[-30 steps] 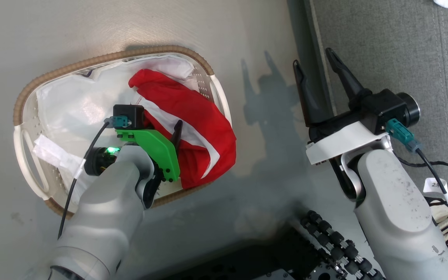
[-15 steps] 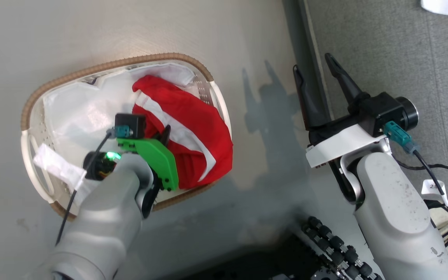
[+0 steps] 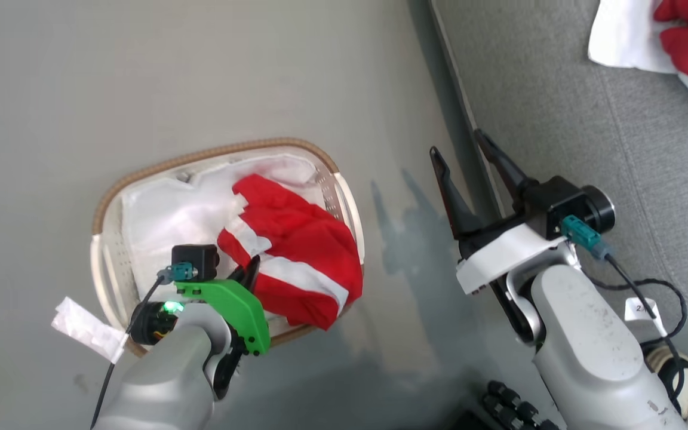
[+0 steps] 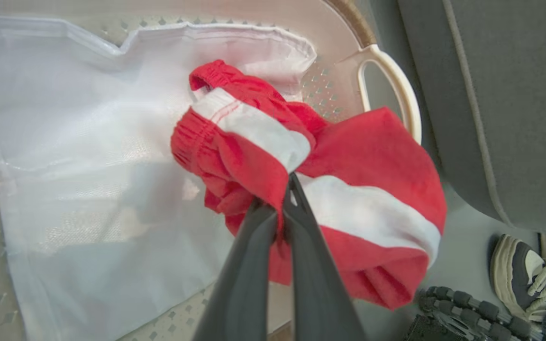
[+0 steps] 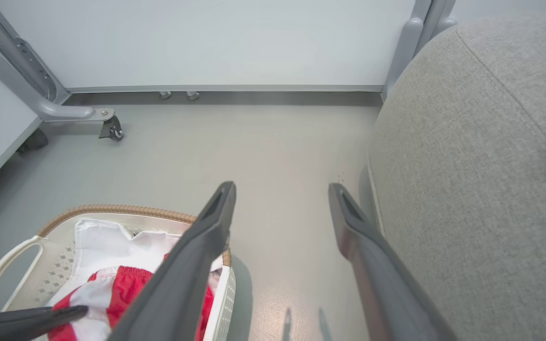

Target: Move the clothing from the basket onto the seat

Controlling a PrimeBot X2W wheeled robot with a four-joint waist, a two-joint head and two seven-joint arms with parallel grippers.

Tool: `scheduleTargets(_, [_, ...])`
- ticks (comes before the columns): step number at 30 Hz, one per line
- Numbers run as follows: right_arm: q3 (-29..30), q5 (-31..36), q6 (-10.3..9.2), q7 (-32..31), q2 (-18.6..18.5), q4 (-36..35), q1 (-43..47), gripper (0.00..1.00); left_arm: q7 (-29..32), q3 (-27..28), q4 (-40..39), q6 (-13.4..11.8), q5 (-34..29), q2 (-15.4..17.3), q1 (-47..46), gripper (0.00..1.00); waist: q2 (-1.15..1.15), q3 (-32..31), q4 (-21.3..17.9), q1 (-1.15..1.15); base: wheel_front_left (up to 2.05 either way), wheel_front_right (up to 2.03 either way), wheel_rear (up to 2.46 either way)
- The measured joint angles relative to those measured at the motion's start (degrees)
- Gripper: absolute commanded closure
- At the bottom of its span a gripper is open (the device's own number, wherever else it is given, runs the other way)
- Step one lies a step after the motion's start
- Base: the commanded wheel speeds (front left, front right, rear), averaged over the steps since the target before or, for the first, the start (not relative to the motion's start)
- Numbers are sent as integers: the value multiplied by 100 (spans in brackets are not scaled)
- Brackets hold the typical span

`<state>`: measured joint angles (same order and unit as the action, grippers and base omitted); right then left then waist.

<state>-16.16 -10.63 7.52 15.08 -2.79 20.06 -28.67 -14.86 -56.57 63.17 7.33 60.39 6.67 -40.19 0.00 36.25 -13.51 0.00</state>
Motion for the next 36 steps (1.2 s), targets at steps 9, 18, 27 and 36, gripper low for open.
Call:
scheduleTargets(9, [35, 59, 0, 0, 2, 253, 471, 0, -18, 1089, -744, 0, -855, 169, 587, 100, 0, -812, 285, 0, 0, 0, 0])
scheduleTargets(18, [133, 155, 0, -1, 0, 414, 976, 0, -26, 2254, -1963, 0, -2394, 130, 1418, 100, 0, -1640, 704, 0, 0, 0, 0])
scheduleTargets(27, [60, 116, 0, -1, 1, 466, 1302, 0, -27, 2926, -3006, 0, -3125, -1, 1892, 100, 0, -2326, 985, 0, 0, 0, 0])
scheduleTargets(36, [31, 91, 0, 0, 0, 475, 1567, 0, -26, 3186, -3836, 3, -3383, -46, 2046, 100, 0, -2901, 1119, 0, 0, 0, 0])
